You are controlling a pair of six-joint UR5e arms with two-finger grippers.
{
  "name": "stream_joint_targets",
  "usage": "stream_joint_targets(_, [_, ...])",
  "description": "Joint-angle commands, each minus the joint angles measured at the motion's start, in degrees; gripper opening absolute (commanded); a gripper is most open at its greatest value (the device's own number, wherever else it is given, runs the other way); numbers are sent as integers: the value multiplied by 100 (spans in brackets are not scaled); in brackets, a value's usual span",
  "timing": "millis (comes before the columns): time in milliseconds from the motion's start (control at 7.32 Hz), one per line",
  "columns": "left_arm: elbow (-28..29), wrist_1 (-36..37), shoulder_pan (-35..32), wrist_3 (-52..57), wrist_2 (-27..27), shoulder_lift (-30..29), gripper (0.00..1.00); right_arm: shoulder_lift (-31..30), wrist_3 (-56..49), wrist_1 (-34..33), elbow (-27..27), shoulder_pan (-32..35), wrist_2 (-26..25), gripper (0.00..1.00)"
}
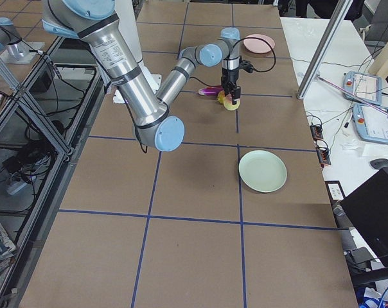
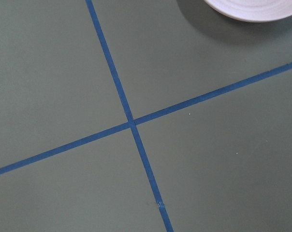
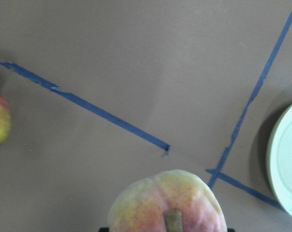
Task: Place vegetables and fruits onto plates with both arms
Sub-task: 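Carry the peach with the right gripper onto the green plate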
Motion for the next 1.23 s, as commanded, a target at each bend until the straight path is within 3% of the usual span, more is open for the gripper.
stream_joint_targets(0, [57,-53,122,0,2,0,100,-546,-1515,1055,-719,1029,827,25])
stream_joint_targets(137, [75,-62,131,0,2,0,100,-659,-1808,1974,-1421,1338,1233,25])
stream_joint_targets(273, [75,-62,132,-9,2,-9,100,-747,-2193,2732,-2037,1498,1246,25])
stream_joint_targets(546, [75,-62,132,0,2,-9,100,-967,-2785,3283,-2648,1736,1228,30])
stream_joint_targets(683, [66,-70,132,0,2,-9,100,-1081,-2795,3276,-2667,1728,1228,42])
stream_joint_targets(956, [66,-70,132,0,2,-9,100,-1161,-2777,3284,-2903,1710,1211,90])
stream_joint_targets(1093, [66,-71,132,0,2,-9,100,-1188,-2751,3284,-2904,1710,1211,100])
